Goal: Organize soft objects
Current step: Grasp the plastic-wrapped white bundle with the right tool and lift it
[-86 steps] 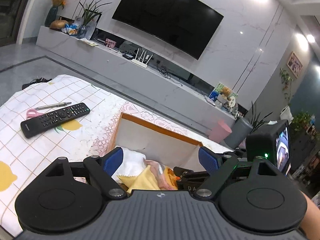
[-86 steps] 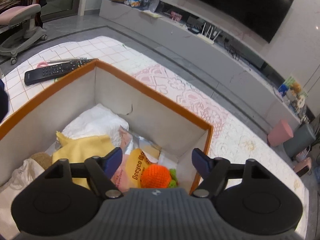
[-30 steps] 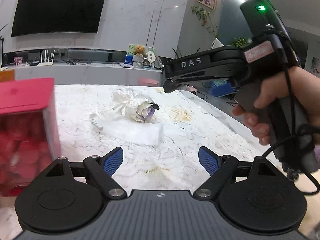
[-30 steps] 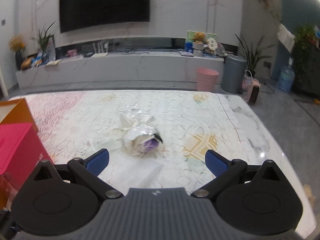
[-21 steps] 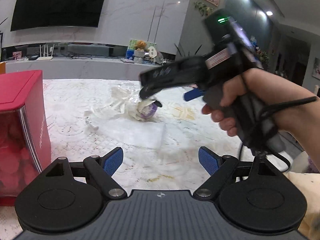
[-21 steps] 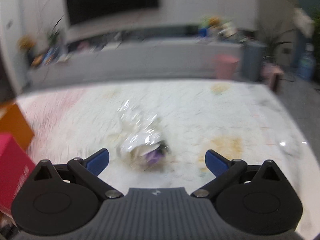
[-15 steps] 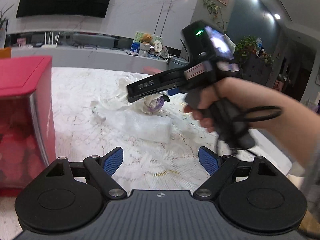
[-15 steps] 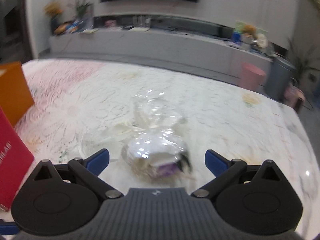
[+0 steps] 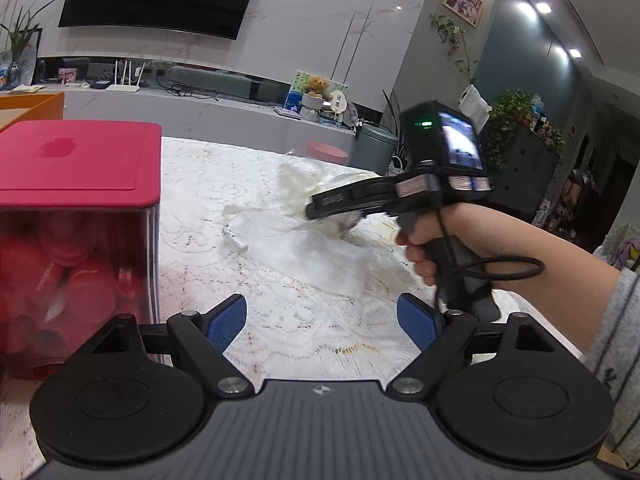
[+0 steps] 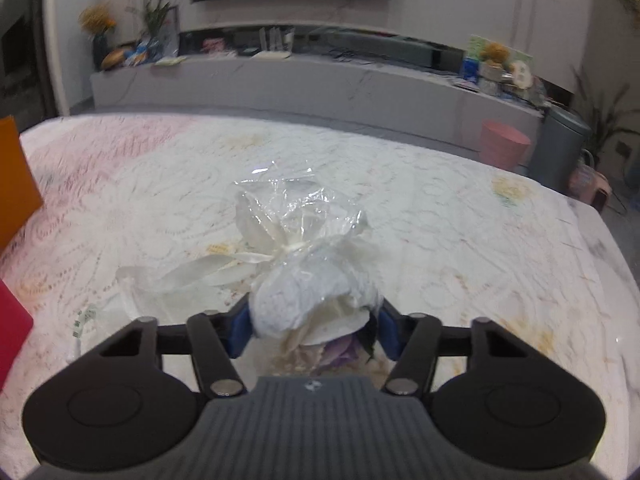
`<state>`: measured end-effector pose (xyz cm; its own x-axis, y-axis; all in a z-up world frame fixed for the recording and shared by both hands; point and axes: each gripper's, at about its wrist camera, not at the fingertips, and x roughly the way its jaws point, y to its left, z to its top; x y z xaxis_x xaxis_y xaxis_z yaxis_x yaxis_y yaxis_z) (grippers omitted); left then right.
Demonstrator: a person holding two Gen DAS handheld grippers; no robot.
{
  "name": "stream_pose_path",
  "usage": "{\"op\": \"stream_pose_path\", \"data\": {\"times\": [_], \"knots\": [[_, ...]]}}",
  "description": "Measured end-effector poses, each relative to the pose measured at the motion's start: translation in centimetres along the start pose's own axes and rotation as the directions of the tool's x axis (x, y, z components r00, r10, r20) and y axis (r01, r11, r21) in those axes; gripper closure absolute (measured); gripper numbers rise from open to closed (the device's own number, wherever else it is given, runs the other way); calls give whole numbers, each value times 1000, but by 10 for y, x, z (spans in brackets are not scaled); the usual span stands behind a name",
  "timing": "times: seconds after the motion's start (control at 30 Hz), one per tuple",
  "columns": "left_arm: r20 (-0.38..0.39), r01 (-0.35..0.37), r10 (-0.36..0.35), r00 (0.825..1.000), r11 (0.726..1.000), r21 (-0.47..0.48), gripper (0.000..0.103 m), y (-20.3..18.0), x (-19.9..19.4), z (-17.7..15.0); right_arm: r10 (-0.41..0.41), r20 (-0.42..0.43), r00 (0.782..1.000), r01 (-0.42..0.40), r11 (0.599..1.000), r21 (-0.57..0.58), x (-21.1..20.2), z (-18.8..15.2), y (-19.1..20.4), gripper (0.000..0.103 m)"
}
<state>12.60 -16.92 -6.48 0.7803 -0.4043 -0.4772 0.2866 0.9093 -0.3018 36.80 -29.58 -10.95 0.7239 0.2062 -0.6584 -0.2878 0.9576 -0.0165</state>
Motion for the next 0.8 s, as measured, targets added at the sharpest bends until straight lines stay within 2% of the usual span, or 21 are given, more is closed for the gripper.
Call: {"op": "stream_pose_path", "data": {"times": [0.17, 0.23, 0.33, 0.47, 0.53, 0.6, 0.73, 0.8], "knots": [[2, 26, -26, 1000, 998, -53, 3, -5, -8, 6, -16, 54, 998, 10, 995, 104, -48, -2, -21, 45], [-5, 20, -21, 1000, 996, -81, 3, -9, -6, 11, -20, 36, 999, 16, 993, 118, -68, -4, -26, 45], [-33, -30, 26, 999, 990, -135, 3, -17, 3, 20, -81, 4, 997, 80, 995, 54, -96, -8, -28, 45], [-64, -125, 116, 991, 979, -159, 3, -35, 25, 31, -147, -6, 989, 147, 987, 70, -129, -18, -42, 45], [-73, -183, 174, 982, 972, -148, 3, -42, 37, 36, -217, -46, 975, 220, 972, 83, -134, -18, -51, 45], [-86, -225, 213, 973, 961, -159, 3, -48, 53, 41, -266, -43, 963, 269, 958, 101, -138, -15, -57, 45], [-168, -262, 227, 959, 937, -229, 3, -49, 86, 46, -185, -33, 982, 188, 971, 147, -145, -11, -70, 45], [-223, -278, 231, 947, 936, -214, 3, -52, 105, 51, -153, -23, 988, 155, 979, 134, -146, -10, -69, 45]]}}
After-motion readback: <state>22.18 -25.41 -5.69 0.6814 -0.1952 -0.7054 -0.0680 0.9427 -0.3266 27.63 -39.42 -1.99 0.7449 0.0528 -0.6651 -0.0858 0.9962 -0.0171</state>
